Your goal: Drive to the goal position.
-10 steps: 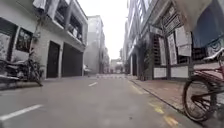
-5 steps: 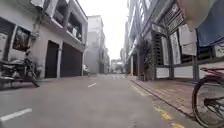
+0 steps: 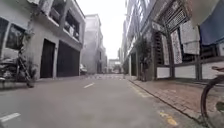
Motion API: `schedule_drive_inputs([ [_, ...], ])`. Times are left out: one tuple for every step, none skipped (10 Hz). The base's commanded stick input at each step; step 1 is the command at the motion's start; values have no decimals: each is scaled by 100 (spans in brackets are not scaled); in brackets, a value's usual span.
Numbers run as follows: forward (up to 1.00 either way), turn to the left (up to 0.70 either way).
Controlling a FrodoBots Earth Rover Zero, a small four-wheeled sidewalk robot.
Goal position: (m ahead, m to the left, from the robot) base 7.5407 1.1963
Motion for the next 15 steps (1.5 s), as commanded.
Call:
schedule_drive_inputs([
  [46, 0],
  [46, 0],
  [46, 0],
  [46, 0],
  [46, -3],
  [46, -19],
  [46, -46],
  [46, -46],
  [46, -46],
  [46, -46],
  [46, -46],
  [46, -46],
  [46, -46],
  [46, -29],
  [46, -10],
])
